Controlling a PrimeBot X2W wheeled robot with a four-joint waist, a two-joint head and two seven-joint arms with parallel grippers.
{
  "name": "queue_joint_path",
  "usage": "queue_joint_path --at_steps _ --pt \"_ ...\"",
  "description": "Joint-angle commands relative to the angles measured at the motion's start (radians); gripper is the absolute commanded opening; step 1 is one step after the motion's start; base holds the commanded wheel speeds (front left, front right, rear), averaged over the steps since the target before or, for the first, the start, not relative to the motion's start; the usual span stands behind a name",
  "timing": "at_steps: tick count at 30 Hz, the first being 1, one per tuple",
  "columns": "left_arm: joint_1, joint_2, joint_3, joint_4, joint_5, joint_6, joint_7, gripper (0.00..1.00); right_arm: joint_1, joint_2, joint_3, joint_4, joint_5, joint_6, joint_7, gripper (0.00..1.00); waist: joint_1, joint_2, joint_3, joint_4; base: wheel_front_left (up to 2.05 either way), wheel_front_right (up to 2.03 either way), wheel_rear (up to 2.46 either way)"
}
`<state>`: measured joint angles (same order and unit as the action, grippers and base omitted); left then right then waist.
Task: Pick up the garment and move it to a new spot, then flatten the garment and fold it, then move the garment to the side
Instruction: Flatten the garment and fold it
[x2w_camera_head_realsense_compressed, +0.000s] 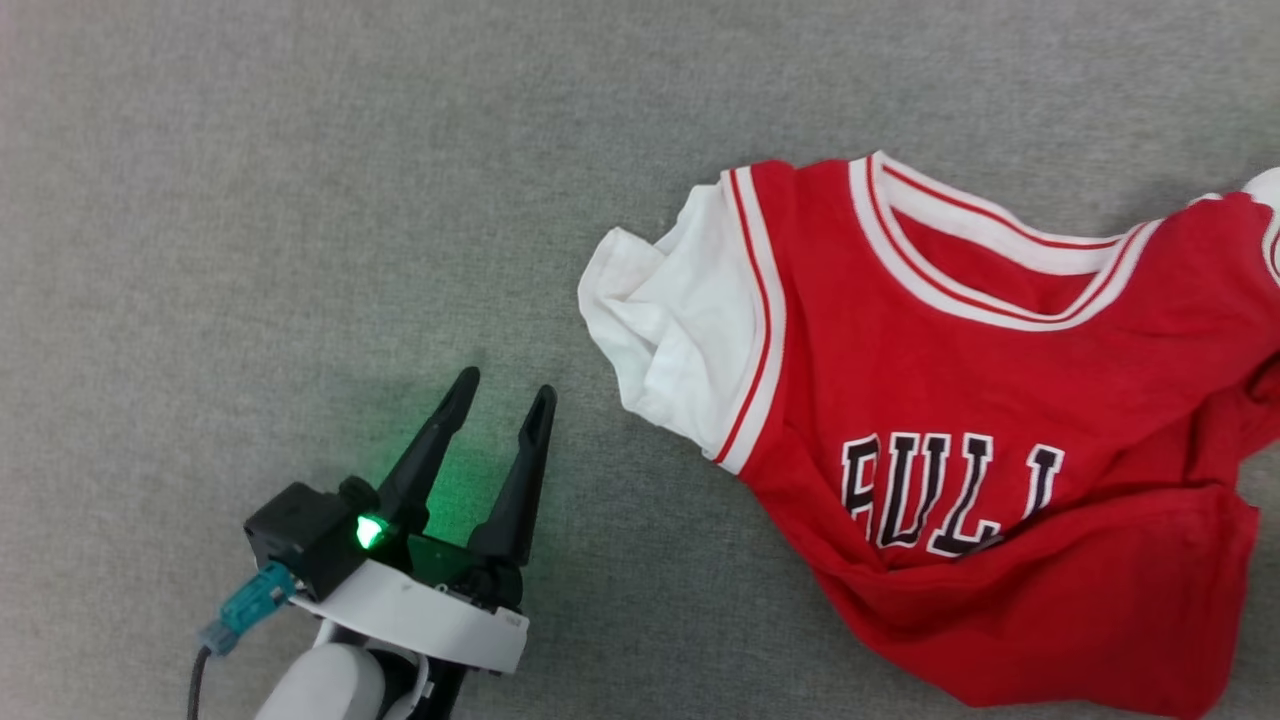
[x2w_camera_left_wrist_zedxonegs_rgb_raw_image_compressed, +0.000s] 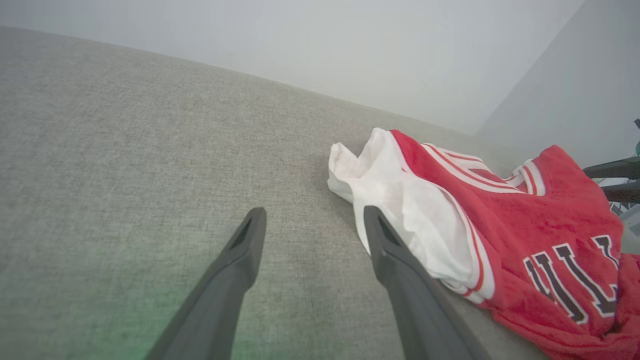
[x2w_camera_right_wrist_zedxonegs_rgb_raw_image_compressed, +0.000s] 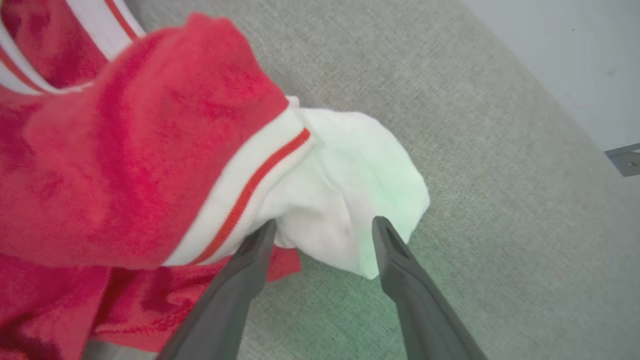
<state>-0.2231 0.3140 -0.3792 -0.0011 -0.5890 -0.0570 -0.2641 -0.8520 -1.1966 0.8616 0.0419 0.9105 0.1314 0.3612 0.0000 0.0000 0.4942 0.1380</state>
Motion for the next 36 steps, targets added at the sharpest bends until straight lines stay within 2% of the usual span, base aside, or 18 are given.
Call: queue_joint_path --at_steps 1,6,7,8,9,10,20,23,26,27,32,36 --pt "0.009 -0.013 0.012 0.005 0.018 -0.014 0.000 1.00 -0.030 0.000 0.048 0.005 0.014 -0.001 -0.001 1.00 0.0000 0.0000 0.022 0.017 0.00 0.00 0.00" --pt "0.017 -0.035 0.043 0.015 0.045 -0.038 0.000 1.00 -0.113 0.007 0.171 0.007 0.046 -0.001 -0.027 1.00 0.0000 0.0000 0.028 0.009 0.00 0.00 0.00" --pt "0.017 -0.040 0.047 0.017 0.050 -0.041 0.000 1.00 -0.128 0.006 0.192 0.011 0.050 -0.001 -0.035 0.67 0.0000 0.0000 0.028 0.007 0.00 0.00 0.00" --pt "0.017 -0.042 0.051 0.020 0.052 -0.044 0.000 1.00 -0.143 0.005 0.213 0.014 0.054 -0.001 -0.043 0.44 0.0000 0.0000 0.027 0.004 0.00 0.00 0.00" --pt "0.018 -0.043 0.054 0.023 0.056 -0.048 0.000 1.00 -0.157 0.005 0.233 0.018 0.059 -0.001 -0.051 0.34 0.0000 0.0000 0.026 0.001 0.00 0.00 0.00" --pt "0.017 -0.046 0.057 0.025 0.059 -0.050 0.000 1.00 -0.171 0.004 0.252 0.021 0.064 -0.001 -0.060 0.01 0.0000 0.0000 0.026 -0.001 0.00 0.00 0.00" --pt "-0.011 -0.044 0.082 0.025 0.069 -0.068 0.000 1.00 -0.286 -0.005 0.380 0.045 0.107 -0.001 -0.155 0.00 0.0000 0.0000 0.018 -0.026 0.00 0.00 0.00" --pt "-0.054 0.002 0.080 0.001 0.071 -0.071 0.010 1.00 -0.303 0.000 0.397 0.052 0.118 -0.001 -0.178 0.00 0.0000 0.0000 0.016 -0.030 0.00 0.00 0.00" --pt "-0.145 0.078 0.055 -0.026 0.088 -0.074 0.069 1.00 -0.317 0.000 0.404 0.052 0.130 -0.001 -0.194 0.00 0.0000 0.0000 0.014 -0.030 0.00 0.00 0.00" --pt "-0.145 0.078 0.055 -0.026 0.088 -0.074 0.069 1.00 -0.317 0.000 0.404 0.052 0.130 -0.001 -0.194 0.00 0.0000 0.0000 0.014 -0.030 0.00 0.00 0.00" --pt "-0.374 0.213 -0.115 -0.046 -0.007 -0.075 0.293 1.00 -0.340 0.009 0.415 0.047 0.147 -0.001 -0.207 0.00 0.0000 0.0000 0.021 -0.040 0.00 0.00 0.00" --pt "-0.557 0.271 -0.271 -0.004 -0.195 -0.072 0.506 1.00 -0.352 0.022 0.418 0.044 0.152 -0.001 -0.204 0.00 0.0000 0.0000 0.039 -0.050 0.00 0.00 0.00"
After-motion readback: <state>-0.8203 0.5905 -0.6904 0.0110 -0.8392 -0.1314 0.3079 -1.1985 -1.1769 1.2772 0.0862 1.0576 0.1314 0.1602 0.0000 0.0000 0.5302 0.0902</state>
